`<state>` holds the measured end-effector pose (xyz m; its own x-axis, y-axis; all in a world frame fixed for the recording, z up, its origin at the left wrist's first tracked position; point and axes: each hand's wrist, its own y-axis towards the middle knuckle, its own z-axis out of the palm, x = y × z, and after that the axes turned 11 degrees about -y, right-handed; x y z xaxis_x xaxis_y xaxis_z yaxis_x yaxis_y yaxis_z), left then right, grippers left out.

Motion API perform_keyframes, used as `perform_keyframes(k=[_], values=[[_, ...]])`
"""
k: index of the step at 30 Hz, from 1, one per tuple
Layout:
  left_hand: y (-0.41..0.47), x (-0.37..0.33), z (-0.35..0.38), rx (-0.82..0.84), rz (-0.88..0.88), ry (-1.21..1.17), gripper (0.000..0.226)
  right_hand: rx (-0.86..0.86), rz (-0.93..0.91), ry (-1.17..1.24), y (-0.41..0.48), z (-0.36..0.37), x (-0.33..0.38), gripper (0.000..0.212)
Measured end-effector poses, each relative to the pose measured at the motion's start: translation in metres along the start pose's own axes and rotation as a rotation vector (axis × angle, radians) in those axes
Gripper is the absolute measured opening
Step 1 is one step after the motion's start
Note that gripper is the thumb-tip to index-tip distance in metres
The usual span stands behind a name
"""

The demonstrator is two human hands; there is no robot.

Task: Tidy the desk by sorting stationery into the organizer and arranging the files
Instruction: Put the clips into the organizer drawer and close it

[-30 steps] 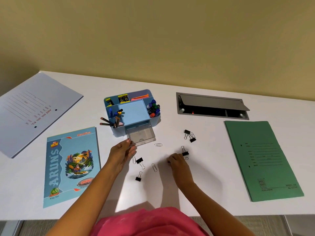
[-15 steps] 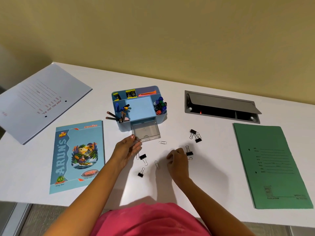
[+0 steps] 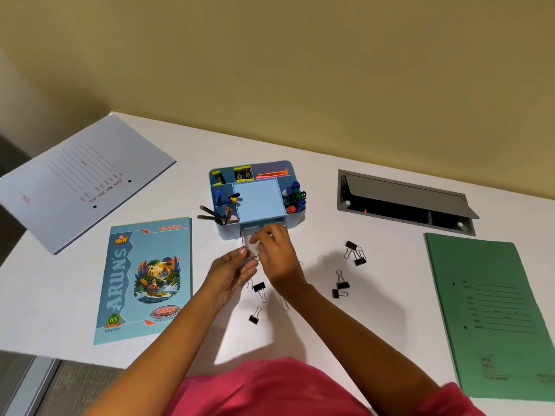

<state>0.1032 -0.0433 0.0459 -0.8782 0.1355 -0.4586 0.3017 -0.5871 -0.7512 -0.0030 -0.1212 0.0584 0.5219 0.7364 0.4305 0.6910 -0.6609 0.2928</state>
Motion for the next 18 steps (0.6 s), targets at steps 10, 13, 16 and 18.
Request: perform_keyframes(k=[10,13,16,18], values=[[0.006,0.003,-0.005,0.009,-0.016,0.005,0.019,-0.112,0.212,-0.115,-0.019,-0.012,-0.025,0.023],[0.007,0.003,-0.007,0.017,-0.020,0.004,0.018,-0.109,0.442,-0.095,-0.048,-0.023,-0.050,0.027],[0.008,0.003,-0.007,0.023,-0.028,0.000,0.016,-0.047,0.747,-0.313,-0.074,-0.029,-0.072,0.028],[0.009,0.002,-0.008,0.024,-0.033,0.004,0.017,-0.001,0.960,-0.320,-0.083,-0.034,-0.080,0.034]])
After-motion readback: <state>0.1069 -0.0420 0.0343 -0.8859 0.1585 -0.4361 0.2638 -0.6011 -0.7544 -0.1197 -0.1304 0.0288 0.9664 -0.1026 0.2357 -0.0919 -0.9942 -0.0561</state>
